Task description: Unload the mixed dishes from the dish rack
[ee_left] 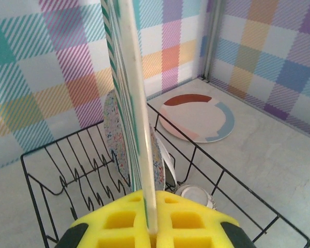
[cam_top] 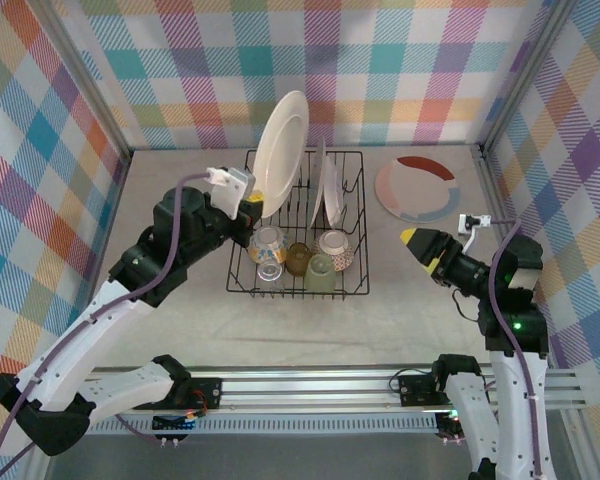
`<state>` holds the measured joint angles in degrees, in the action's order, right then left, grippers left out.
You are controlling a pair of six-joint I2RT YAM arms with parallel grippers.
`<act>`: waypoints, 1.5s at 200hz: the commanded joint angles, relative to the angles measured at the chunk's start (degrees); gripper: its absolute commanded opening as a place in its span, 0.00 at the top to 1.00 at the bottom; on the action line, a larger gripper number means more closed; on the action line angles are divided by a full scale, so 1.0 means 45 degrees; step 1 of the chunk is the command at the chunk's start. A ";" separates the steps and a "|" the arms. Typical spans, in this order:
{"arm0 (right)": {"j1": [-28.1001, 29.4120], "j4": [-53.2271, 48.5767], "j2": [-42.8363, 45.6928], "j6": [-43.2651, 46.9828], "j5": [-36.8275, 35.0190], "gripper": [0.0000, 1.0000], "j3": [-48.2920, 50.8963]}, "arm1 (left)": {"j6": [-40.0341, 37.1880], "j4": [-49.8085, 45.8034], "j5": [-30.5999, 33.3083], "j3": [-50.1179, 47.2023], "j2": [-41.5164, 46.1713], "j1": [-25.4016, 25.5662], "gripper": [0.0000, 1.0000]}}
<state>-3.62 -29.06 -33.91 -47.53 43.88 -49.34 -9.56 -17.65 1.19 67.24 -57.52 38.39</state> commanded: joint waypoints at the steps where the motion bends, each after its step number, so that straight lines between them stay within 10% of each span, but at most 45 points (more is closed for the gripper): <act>1: 0.0111 0.0135 -0.0306 -0.0455 0.0012 0.01 -0.0760 | -0.2318 0.2577 0.0769 -0.0449 0.0678 0.0697 1.00; 124: 0.0848 0.0210 -0.1887 -0.1095 0.0074 0.01 -0.3129 | -1.1274 0.7230 0.8643 -0.4338 0.0511 0.3910 1.00; 300: 0.6776 0.1750 -0.8769 0.0772 -0.3595 0.01 -0.7352 | -1.2348 0.7396 1.1158 -0.4006 -0.0936 0.3978 1.00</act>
<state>24.73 -22.74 -70.63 -45.56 30.09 -80.05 -65.45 12.34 48.97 47.07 -63.18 55.66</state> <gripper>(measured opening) 0.995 0.066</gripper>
